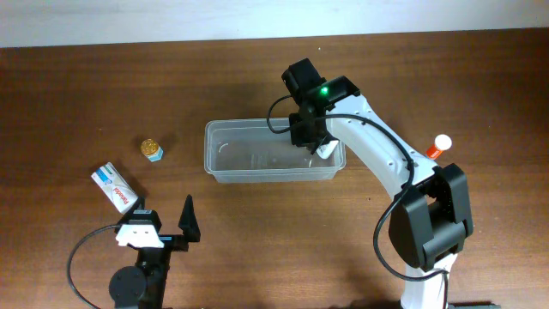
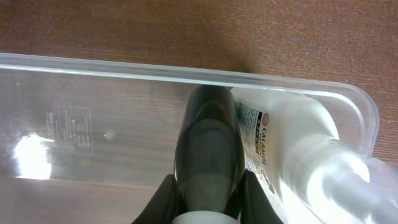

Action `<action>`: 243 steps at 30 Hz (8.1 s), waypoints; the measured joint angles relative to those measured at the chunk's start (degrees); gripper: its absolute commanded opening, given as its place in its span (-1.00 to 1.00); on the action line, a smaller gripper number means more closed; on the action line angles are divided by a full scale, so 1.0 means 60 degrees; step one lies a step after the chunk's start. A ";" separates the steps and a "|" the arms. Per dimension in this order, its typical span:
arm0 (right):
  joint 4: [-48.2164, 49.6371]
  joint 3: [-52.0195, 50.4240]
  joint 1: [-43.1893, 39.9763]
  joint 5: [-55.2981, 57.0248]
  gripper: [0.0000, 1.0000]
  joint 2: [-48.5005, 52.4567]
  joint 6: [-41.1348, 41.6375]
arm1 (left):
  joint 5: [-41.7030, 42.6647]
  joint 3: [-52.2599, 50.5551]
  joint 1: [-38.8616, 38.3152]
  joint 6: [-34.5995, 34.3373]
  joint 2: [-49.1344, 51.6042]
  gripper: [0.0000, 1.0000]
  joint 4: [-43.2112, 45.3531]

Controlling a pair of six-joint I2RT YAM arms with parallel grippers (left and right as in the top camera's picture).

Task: Pack container
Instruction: 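Lift the dark bottle and carry it into the container, then lower the dark bottle beside the spray bottle and open gripper, then raise the right gripper and move it to the orange tube, then close the right gripper on the orange tube and lift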

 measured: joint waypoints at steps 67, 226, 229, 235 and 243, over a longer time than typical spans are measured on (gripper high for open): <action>0.0098 0.0000 -0.0812 -0.1701 -0.56 0.0339 0.0641 | 0.0000 0.0000 0.0004 0.0000 0.0000 0.99 0.0000; -0.4761 0.2466 -0.7023 -0.1443 0.00 0.0637 -0.3475 | 0.0000 0.0000 0.0004 0.0000 -0.0004 0.99 0.0000; -0.4754 0.2430 -0.7023 -0.1443 0.01 0.0637 -0.3475 | 0.0000 0.0000 0.0004 0.0000 -0.0004 0.99 0.0000; -0.4397 0.1778 -0.7023 -0.1264 -0.01 0.0637 -0.3308 | 0.0000 0.0000 0.0004 0.0000 -0.0004 0.99 0.0000; -0.3938 0.1224 -0.7023 -0.1188 -0.43 0.0637 -0.3249 | 0.0000 0.0000 0.0004 0.0000 -0.0004 0.99 0.0000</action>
